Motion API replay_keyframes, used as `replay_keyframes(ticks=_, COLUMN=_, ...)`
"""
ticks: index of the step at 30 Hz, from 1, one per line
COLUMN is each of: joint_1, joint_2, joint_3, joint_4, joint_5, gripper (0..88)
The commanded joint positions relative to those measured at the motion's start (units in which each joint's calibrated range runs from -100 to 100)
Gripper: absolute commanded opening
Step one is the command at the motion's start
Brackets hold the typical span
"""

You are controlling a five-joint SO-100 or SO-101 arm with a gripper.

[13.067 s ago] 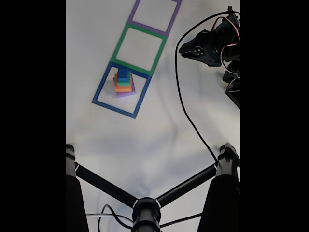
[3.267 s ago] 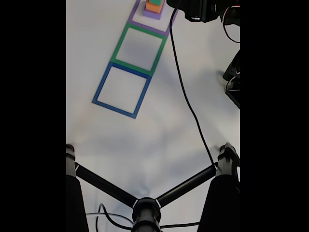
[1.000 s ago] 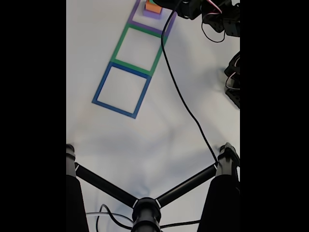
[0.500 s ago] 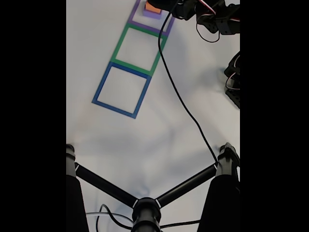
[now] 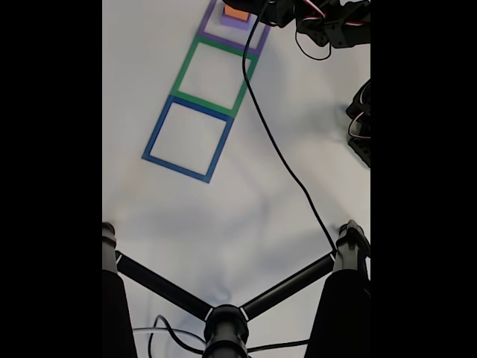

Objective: Tower of hanoi

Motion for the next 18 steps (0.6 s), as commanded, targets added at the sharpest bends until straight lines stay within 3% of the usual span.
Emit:
replay_keyframes(ticks=1, joint_1=-0.7, joint_2=0.1, joint_3=-2.0, joint_4=-2.4, joint_5=0.0, gripper=27.3)
replay_keyframes(ticks=18, joint_1=-1.3, joint_2=4.2, joint_3=-5.0, joint_4=-3.9, joint_5=0.0, gripper=21.4)
